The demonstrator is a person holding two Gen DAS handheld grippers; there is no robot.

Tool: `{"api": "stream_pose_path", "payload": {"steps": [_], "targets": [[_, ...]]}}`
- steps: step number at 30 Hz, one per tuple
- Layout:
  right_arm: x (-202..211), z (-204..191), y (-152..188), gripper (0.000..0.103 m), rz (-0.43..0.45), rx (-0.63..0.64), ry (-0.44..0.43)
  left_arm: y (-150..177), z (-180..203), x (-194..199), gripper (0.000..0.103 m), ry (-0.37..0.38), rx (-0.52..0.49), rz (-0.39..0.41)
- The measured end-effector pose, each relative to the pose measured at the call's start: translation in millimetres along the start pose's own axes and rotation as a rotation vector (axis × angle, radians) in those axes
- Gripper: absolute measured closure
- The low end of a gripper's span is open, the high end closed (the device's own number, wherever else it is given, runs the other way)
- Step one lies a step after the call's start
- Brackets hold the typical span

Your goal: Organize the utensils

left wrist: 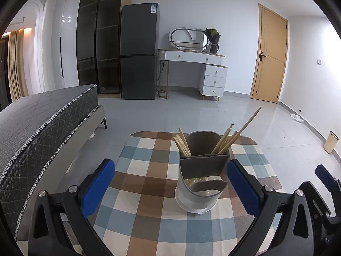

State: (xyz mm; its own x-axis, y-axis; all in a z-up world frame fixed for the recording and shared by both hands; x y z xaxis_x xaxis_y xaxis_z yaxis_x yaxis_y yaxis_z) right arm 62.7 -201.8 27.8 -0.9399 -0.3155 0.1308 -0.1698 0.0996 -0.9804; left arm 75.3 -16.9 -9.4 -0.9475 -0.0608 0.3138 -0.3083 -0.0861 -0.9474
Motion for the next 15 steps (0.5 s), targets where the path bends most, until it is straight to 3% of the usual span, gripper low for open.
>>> {"api": "stream_pose_path", "payload": {"steps": [15], "targets": [[-4.2,1.5,5.3,0.0,-0.012,-0.004,0.008,0.7,-0.6,0.3,0.001,0.0,0.007,-0.001]]}}
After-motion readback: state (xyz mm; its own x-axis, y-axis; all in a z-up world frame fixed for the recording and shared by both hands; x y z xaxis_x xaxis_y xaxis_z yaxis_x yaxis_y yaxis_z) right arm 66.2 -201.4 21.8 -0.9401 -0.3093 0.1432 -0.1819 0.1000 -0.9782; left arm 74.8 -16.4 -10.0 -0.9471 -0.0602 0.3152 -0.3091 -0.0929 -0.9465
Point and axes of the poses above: each gripper's, at about its wrist camera, not at the fingertips, and x roughly against the way its jaws point, z to its right, y to its underside, the point moved 6 cm from there along -x, roughly the way its jaws point, and after that the axes turned 12 degrees about z, right-handed, at the moved point
